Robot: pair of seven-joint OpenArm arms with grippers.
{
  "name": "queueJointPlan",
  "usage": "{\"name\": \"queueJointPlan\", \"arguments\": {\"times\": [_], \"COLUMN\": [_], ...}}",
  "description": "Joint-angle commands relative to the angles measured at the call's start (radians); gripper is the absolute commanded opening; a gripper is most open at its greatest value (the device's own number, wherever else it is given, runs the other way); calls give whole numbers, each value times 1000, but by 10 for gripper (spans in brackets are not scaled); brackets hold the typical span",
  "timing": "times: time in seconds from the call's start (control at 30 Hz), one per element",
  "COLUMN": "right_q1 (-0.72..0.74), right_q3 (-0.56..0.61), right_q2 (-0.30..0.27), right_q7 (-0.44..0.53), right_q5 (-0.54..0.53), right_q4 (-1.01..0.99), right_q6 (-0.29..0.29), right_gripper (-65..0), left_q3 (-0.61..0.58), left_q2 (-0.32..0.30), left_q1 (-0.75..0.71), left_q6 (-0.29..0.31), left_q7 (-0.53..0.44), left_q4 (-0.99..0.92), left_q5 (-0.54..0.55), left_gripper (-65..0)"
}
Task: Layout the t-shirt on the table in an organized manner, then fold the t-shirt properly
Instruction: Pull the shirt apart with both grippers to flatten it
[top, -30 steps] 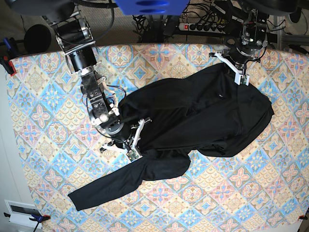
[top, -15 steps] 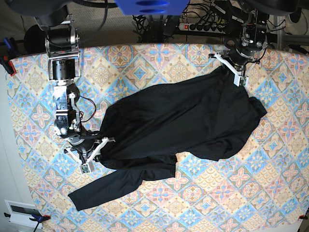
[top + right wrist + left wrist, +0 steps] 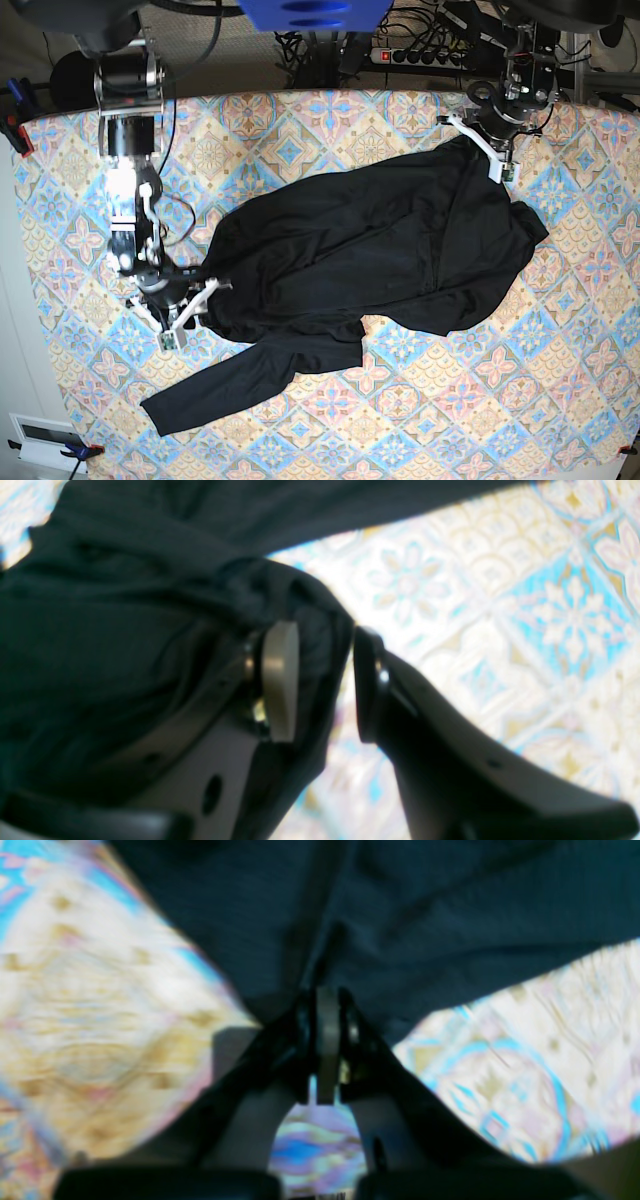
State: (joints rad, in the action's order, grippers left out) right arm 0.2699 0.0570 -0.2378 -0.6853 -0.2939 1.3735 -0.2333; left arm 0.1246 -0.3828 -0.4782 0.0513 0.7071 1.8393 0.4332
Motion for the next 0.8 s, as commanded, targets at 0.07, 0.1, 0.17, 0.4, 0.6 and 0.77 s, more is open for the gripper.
{"name": "queueJointPlan", "arguments": {"times": [0.07,0.1,0.17,0.4,0.6,0.77], "right_q1": [-54,-70,-103,-133,-134,-136], "right_q3": [2,2,2,2,-7,-1], "right_q2": [-5,-5,-5,-5,-5,-5], "right_q7": [-15,-15,-21,-9,32,29], "right_q5": [0,2,2,55,178,183], "right_q4": [77,83,85,47,43,39], "right_q6": [2,2,2,2,2,2], "right_gripper": [-466,-466,-465,-465,-465,-469], "left_q3": [11,11,11,8,8,8], "left_q2": [-12,-12,-12,-8,-8,-8], "left_q1": [3,3,16,46,57,62], "left_q6": [5,5,5,2,0,0], "left_q7": [-14,-14,-13,-11,-13,-13], "left_q4": [47,53,56,56,59,59], "left_q5": [0,0,-1,-1,-1,-1], "left_gripper": [-641,-641,-640,-640,-640,-640]}}
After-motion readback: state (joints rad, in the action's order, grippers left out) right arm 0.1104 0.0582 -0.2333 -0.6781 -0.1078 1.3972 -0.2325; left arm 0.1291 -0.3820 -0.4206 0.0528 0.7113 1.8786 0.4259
